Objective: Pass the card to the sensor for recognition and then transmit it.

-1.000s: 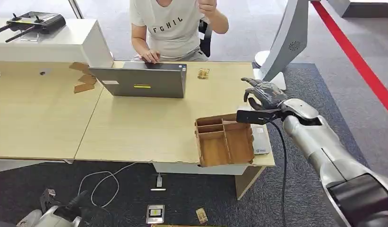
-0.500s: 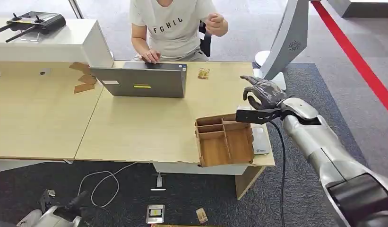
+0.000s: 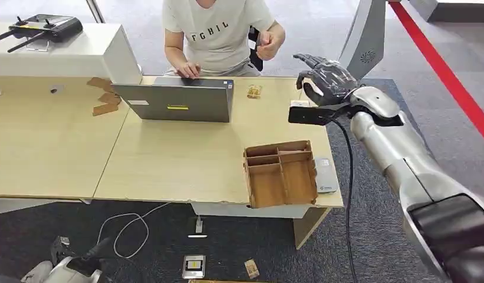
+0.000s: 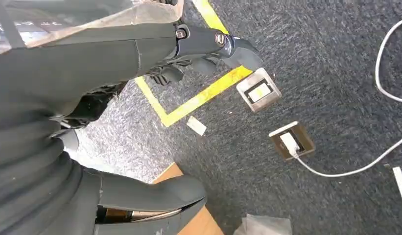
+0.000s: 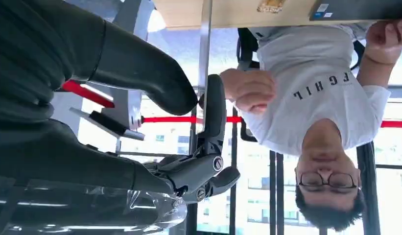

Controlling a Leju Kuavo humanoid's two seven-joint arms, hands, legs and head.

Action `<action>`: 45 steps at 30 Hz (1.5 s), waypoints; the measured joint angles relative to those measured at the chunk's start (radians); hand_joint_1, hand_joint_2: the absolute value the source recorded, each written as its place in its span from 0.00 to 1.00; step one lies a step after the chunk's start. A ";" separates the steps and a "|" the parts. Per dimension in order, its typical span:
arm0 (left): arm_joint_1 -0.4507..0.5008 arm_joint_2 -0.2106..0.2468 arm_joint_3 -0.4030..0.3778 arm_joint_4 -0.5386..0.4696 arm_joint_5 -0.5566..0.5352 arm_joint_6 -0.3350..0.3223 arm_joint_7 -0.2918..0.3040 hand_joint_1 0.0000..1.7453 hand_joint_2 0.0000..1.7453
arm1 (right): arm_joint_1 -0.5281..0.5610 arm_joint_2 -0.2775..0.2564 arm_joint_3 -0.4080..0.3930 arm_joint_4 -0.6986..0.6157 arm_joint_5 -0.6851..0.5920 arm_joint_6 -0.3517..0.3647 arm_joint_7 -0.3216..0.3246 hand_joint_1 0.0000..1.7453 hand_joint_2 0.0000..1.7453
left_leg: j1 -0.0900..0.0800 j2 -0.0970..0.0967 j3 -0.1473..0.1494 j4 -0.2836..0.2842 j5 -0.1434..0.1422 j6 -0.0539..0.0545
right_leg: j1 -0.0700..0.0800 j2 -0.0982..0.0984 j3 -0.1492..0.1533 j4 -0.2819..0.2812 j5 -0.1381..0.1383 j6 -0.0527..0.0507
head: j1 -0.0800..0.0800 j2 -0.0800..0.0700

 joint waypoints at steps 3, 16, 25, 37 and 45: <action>-0.003 -0.006 -0.009 0.000 -0.005 0.005 0.002 0.00 1.00 | -0.014 0.013 0.000 0.000 -0.002 0.000 0.002 1.00 1.00 | 0.000 0.000 0.000 0.000 0.000 0.000 | 0.000 0.000 0.000 0.000 0.000 0.000 | 0.000 0.000; -0.020 -0.041 -0.040 0.000 -0.026 0.007 -0.005 0.00 1.00 | -0.041 0.106 0.002 0.054 0.006 -0.005 0.072 1.00 1.00 | 0.000 0.000 0.000 0.000 0.000 0.000 | 0.000 0.000 0.000 0.000 0.000 0.000 | 0.000 0.000; -0.044 -0.076 -0.068 0.000 -0.056 0.020 0.022 0.00 1.00 | -0.052 0.107 0.002 0.101 0.006 -0.006 0.113 1.00 1.00 | 0.000 0.000 0.000 0.001 0.000 0.000 | 0.000 0.000 0.000 0.000 0.000 0.000 | 0.000 0.000; -0.063 -0.116 -0.120 0.000 -0.080 0.031 0.076 0.00 1.00 | -0.049 0.055 0.001 0.149 0.007 -0.022 0.131 0.00 1.00 | 0.000 0.000 -0.001 0.001 0.000 0.000 | 0.000 0.000 -0.001 0.000 0.000 0.000 | 0.000 0.000; -0.070 -0.127 -0.146 0.000 -0.092 0.042 0.107 0.00 1.00 | -0.032 0.019 0.000 0.158 0.022 -0.027 0.111 0.00 0.00 | 0.000 0.000 -0.001 0.001 0.000 0.000 | 0.000 0.000 -0.002 0.000 0.000 0.000 | 0.000 0.000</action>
